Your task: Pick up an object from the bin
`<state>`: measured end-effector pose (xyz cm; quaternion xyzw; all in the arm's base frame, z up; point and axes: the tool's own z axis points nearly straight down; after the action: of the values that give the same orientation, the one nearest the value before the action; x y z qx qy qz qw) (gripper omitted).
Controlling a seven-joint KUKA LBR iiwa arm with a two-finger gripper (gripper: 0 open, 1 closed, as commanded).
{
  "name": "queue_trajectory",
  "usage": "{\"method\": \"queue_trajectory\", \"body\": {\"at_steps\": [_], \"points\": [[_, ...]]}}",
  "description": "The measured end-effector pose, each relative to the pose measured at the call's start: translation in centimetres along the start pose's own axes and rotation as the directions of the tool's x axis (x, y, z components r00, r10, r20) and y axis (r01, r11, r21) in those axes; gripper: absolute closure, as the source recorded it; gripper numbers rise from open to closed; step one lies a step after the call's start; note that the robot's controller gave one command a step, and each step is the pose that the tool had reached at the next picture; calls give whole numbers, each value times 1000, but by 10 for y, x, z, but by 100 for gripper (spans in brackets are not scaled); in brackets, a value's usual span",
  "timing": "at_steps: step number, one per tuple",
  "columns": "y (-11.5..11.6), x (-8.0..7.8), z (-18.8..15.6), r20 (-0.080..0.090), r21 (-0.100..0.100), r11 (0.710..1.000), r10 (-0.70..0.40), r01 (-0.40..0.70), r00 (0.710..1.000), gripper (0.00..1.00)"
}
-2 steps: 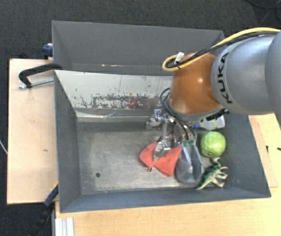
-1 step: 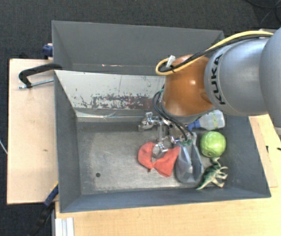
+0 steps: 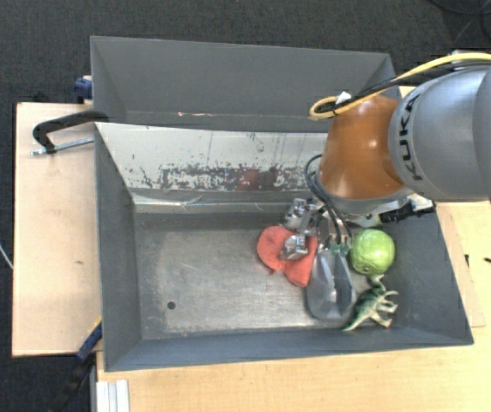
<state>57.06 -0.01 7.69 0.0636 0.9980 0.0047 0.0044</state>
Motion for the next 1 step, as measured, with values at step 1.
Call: {"method": "queue_trajectory", "body": {"at_steps": [1], "points": [[0, 0, 0, 0, 0, 1000, 0, 0, 1000, 100]]}}
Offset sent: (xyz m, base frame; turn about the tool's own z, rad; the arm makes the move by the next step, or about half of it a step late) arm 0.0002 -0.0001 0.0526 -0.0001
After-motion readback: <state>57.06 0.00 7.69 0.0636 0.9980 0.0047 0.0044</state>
